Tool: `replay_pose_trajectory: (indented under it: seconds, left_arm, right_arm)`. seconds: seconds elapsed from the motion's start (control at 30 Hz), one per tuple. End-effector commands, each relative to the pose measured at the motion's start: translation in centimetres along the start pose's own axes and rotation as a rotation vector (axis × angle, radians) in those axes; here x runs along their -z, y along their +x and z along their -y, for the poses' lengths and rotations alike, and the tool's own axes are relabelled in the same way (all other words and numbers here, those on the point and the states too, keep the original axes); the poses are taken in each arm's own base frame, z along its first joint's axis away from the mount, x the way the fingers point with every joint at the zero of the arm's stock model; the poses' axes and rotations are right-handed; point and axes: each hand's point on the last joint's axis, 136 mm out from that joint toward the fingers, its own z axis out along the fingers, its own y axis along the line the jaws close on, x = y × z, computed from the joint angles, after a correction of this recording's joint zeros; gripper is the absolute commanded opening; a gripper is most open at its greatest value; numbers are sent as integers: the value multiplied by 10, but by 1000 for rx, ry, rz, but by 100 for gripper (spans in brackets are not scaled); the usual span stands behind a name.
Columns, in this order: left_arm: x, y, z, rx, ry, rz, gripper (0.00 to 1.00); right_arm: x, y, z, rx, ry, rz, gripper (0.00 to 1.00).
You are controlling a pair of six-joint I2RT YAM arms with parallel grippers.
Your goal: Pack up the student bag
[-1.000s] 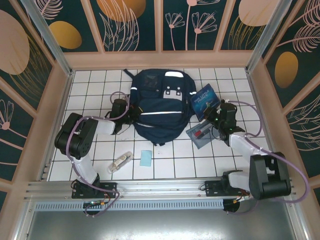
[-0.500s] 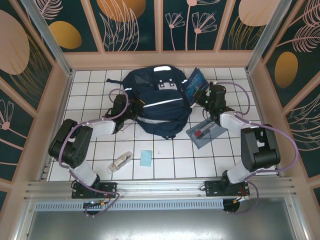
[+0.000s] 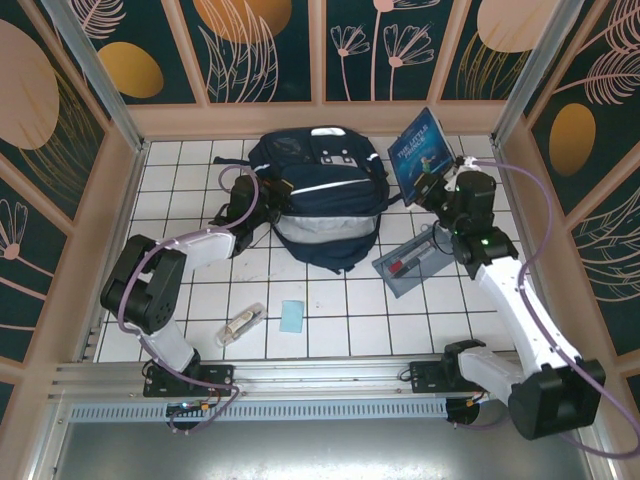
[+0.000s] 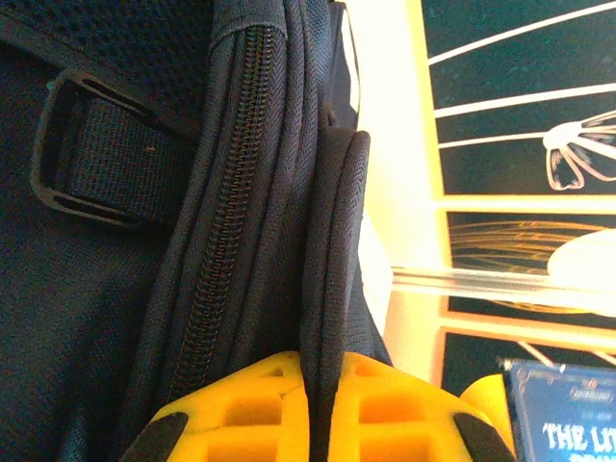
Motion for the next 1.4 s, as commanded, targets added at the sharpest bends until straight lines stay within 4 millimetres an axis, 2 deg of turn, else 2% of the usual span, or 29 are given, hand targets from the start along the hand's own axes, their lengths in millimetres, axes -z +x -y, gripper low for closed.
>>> replay_pose_trajectory:
  seconds: [0.0,0.1,0.27,0.37,0.47,0.53,0.67,0.83,0.97,1.1,1.37]
  left_arm:
    - [5,-28,95,92,325,110,0]
    - [0,-30,98,139,347,110,0]
    - [6,-38,111,197,407,139,0]
    - [11,-40,115,201,423,151,0]
    - [12,-38,117,210,435,143,0]
    - [13,-37,118,214,439,137,0]
    - [15,-34,118,224,442,136,0]
    - [17,-33,122,228,455,139,0]
    - [18,-28,127,244,480,125,0]
    - [17,-19,134,245,499,89,0]
    - [25,-13,138,258,508,60,0]
  right_arm:
    - [11,9,17,-47,58,2,0]
    - [11,26,29,-88,46,-15,0]
    - [10,55,37,-212,-21,-51,0]
    - [8,70,32,-308,-116,-72,0]
    - [1,85,17,-389,-258,-119,0]
    - [-4,89,5,-407,-335,-147,0]
    - [-8,91,-9,-399,-355,-162,0]
    - [-3,91,-14,-478,-378,-175,0]
    - [-3,110,-17,-593,-423,-214,0]
    - [-18,127,-29,-586,-428,-238,0]
    - [-61,115,-70,-544,-596,-204,0]
